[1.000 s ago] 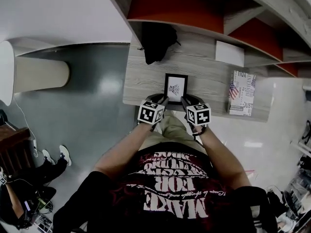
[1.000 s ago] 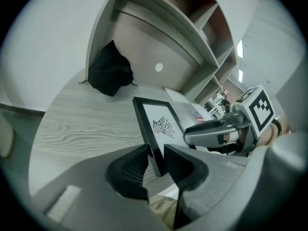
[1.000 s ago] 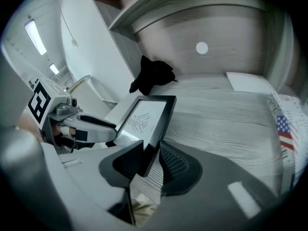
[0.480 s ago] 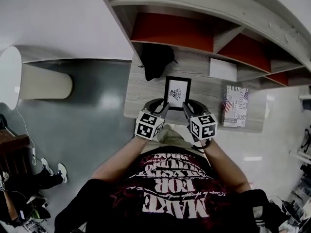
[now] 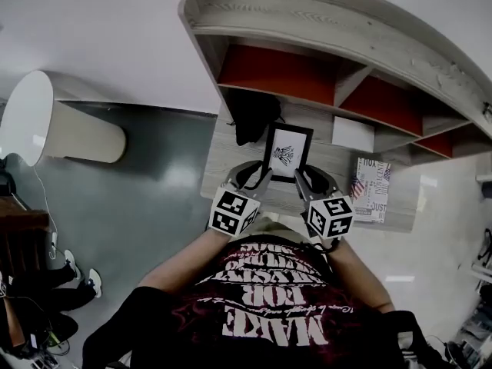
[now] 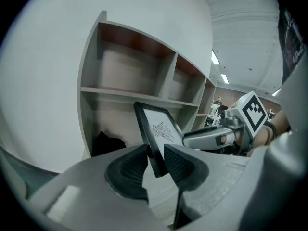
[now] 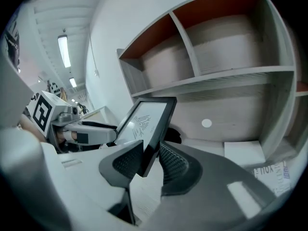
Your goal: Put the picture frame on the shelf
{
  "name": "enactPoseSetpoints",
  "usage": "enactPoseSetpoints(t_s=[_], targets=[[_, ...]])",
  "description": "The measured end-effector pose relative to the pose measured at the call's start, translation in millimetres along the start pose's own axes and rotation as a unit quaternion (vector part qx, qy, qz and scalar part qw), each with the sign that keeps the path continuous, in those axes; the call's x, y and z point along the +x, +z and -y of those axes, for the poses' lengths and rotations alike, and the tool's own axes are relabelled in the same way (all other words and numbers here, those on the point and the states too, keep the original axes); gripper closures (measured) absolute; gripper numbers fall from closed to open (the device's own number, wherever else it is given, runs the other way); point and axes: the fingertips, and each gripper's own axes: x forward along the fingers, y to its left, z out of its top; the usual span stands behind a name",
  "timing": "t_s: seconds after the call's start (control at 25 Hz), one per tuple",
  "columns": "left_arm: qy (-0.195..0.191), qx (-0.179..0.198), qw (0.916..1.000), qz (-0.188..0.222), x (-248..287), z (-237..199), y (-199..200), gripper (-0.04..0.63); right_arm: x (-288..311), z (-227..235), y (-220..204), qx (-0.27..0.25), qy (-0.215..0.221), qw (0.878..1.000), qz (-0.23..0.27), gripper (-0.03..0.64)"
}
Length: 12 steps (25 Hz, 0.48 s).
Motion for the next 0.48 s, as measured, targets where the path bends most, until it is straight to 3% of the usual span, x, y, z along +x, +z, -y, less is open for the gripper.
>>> enactPoseSetpoints(t_s=[0.48], targets=[[0.024,0.013,0.9975,0.065,-21.0,-21.2,62.3,0.483,-2.9,-20.8,66.3,-0.019,0.006,0.998,0.062,0.482]])
